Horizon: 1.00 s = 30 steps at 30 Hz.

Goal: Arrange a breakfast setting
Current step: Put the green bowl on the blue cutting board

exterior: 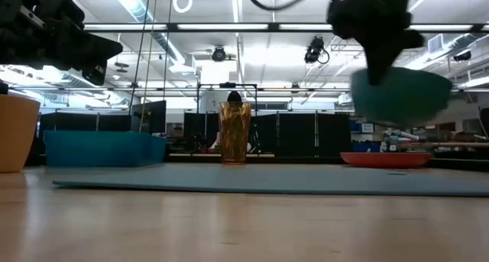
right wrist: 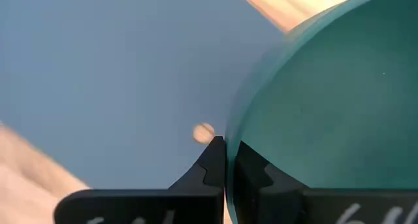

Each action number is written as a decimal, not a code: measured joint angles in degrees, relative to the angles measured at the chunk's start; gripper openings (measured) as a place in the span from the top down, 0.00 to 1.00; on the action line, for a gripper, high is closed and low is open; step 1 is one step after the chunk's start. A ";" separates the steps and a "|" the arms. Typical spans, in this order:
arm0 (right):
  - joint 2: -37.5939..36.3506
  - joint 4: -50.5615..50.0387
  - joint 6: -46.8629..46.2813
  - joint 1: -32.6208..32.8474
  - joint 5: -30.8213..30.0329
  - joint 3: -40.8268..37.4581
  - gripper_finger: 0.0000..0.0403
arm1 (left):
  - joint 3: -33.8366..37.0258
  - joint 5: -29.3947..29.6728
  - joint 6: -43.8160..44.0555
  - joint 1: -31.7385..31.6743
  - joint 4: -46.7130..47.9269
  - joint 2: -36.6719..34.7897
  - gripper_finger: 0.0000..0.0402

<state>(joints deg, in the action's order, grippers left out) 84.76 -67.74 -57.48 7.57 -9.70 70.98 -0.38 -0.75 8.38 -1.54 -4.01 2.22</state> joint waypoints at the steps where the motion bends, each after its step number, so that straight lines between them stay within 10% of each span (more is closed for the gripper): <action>1: 1.21 -0.06 4.02 -0.18 -0.07 1.47 0.97 | 0.00 0.00 0.00 0.02 0.00 0.02 0.94; 18: 23.81 2.59 86.43 6.39 0.76 18.90 0.96 | 0.01 0.00 0.00 0.00 0.00 0.01 0.94; 30: 28.96 6.61 91.69 5.14 5.48 18.92 0.97 | 0.00 0.00 0.01 0.02 0.00 0.01 0.94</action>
<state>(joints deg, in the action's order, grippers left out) 113.72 -61.13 34.21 12.71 -4.22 89.91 -0.38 -0.75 8.39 -1.53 -4.01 2.22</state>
